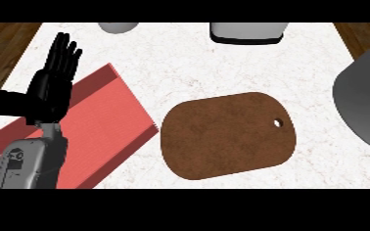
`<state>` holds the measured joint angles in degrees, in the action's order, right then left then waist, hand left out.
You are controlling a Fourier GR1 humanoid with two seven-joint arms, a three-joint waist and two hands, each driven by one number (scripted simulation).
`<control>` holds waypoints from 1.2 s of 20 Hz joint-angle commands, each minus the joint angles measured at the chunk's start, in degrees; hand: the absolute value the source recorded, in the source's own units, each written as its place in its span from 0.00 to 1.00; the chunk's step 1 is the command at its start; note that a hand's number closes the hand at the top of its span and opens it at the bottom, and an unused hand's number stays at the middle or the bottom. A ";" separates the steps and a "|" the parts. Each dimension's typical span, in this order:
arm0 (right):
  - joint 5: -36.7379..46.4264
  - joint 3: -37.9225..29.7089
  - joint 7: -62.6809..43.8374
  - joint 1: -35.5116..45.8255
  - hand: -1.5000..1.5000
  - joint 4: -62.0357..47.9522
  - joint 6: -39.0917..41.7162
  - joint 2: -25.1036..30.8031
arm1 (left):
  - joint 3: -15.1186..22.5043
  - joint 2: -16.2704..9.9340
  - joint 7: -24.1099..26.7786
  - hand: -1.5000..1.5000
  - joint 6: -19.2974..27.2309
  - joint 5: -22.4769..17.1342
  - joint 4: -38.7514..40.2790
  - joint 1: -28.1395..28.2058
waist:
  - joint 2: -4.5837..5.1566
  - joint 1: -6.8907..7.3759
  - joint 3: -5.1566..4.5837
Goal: Pick the sweet potato from the cutting board and place it in the pot
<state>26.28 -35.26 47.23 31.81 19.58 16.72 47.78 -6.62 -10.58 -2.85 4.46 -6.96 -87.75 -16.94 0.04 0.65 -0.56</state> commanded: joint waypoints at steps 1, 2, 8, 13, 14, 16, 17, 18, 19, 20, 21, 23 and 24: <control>-5.29 -4.40 -0.96 1.75 0.00 -4.63 7.05 0.92 | -0.80 -1.12 -1.74 0.50 0.20 -0.23 -0.87 -1.72 | 0.31 0.29 0.75; -5.72 -4.98 0.06 1.55 0.00 -5.65 6.66 1.53 | 0.59 0.63 0.23 0.50 0.97 1.03 0.12 -1.10 | 0.54 0.43 0.80; -10.97 -10.26 2.06 -2.96 0.00 -8.64 12.85 8.88 | 0.73 0.68 -0.88 0.50 1.49 1.21 -2.83 0.85 | 0.52 0.46 0.96; -13.19 -12.15 -0.34 -2.60 0.00 -9.42 13.76 10.76 | 0.44 0.97 0.84 0.50 -0.24 -0.01 0.44 0.13 | 1.00 0.97 1.10; -13.30 -12.14 -0.89 -2.97 0.00 -9.58 14.71 11.26 | 1.16 1.48 -0.89 0.50 0.82 0.53 -0.73 -0.61 | 0.93 1.02 1.16; -14.01 -12.69 0.13 -2.92 0.00 -8.69 13.97 10.83 | -0.42 0.76 0.55 0.50 0.55 -0.02 1.34 -1.89 | 1.23 0.88 1.22; -14.37 -13.12 1.03 -5.51 0.00 -9.19 15.16 11.48 | 0.48 0.36 1.35 0.50 -1.03 0.04 -0.69 1.83 | 0.98 1.04 1.29; -14.25 -12.91 0.06 -4.95 0.00 -8.76 15.30 12.40 | 0.44 0.80 0.03 0.50 0.62 0.67 0.29 -1.01 | 1.15 0.69 1.32; -14.89 -13.41 -0.22 -6.05 0.00 -9.21 17.80 13.53 | -0.27 0.16 -0.91 0.50 0.19 -0.25 -0.43 -1.38 | 0.94 0.31 1.34; -15.51 -14.00 -1.08 -4.99 0.00 -9.19 15.87 12.83 | 0.41 0.50 -1.11 0.50 0.30 0.21 -0.57 -0.92 | 1.03 0.99 1.37; -15.65 -14.06 -0.51 -6.46 0.00 -9.12 17.41 13.56 | -0.16 0.29 0.33 0.50 -0.48 -0.31 -0.55 1.00 | 0.93 0.84 1.33; -15.91 -14.19 -1.02 -6.23 0.00 -8.65 16.12 13.08 | 0.65 1.33 1.13 0.50 -0.73 -0.42 -0.61 1.51 | 1.11 1.31 1.42; -16.07 -14.20 -0.19 -7.99 0.00 -8.81 18.05 13.34 | -0.15 0.77 0.12 0.50 0.13 -0.34 -0.71 -0.09 | 0.95 0.40 1.42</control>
<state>11.12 -48.71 41.66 26.10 11.32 27.98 60.46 -6.47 -9.87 -2.64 4.34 -7.09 -88.17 -16.74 1.04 1.38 0.79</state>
